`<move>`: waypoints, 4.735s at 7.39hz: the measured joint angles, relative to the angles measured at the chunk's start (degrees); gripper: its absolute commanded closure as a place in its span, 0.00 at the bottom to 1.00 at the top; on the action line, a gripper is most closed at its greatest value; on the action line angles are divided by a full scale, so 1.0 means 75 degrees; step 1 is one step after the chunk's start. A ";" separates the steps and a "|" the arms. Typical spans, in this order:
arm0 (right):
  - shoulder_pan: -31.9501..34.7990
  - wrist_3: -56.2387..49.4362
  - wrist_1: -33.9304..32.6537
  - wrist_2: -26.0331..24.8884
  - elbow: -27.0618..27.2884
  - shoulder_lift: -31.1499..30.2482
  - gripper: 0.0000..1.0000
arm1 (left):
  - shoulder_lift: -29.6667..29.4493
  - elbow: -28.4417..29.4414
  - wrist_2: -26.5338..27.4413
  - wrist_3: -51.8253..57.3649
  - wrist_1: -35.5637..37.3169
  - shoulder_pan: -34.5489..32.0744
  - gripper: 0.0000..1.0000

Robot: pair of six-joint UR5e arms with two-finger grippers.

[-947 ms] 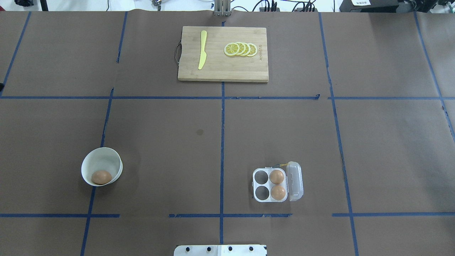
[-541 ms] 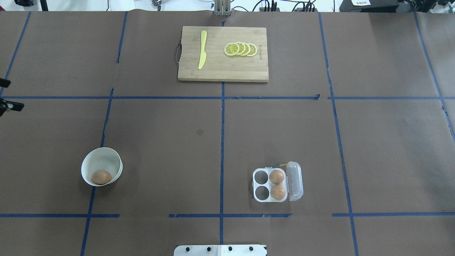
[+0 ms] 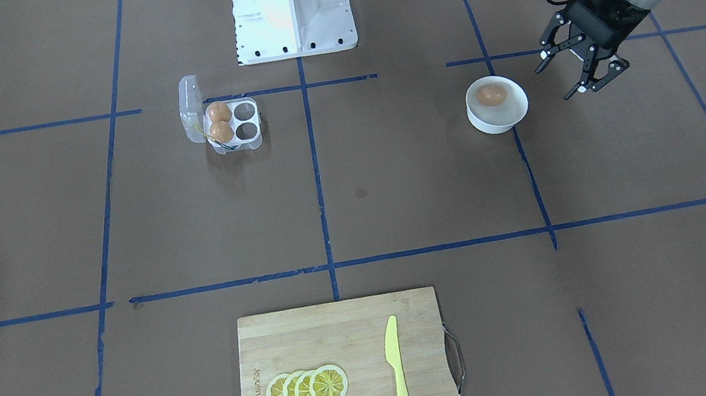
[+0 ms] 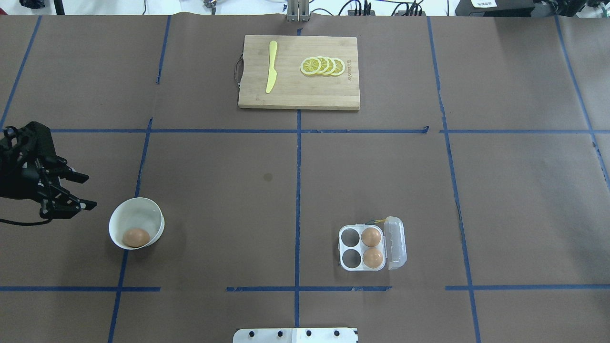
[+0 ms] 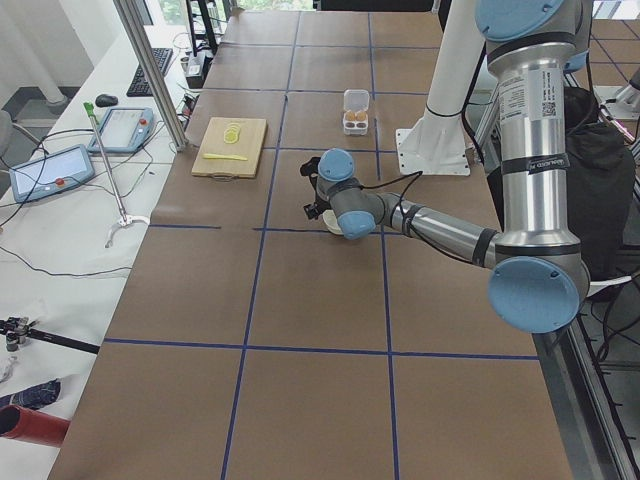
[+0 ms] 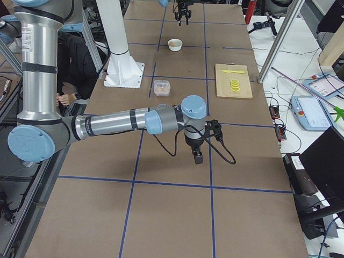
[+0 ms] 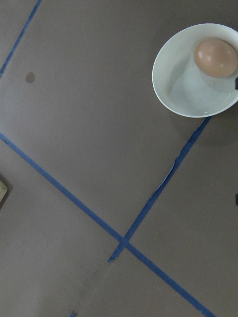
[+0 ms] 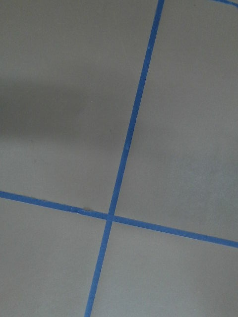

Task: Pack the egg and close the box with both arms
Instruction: 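Move the left gripper over the white bowl toward the brown egg, then lower the left gripper into the bowl and grasp the brown egg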

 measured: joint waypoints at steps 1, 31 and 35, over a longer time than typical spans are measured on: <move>0.0000 0.0001 0.0000 0.0021 -0.0003 -0.0002 0.00 | -0.0050 0.0045 0.0207 -0.0129 -0.0046 0.0342 0.31; 0.0001 0.0037 0.0000 0.0216 -0.0095 -0.0014 0.00 | -0.0539 0.1158 0.1159 -0.0643 -0.0949 0.1834 1.00; 0.0002 0.0120 0.0000 0.0217 -0.0083 -0.0014 0.00 | -0.0579 0.0923 0.1568 -0.0619 -0.0976 0.1786 1.00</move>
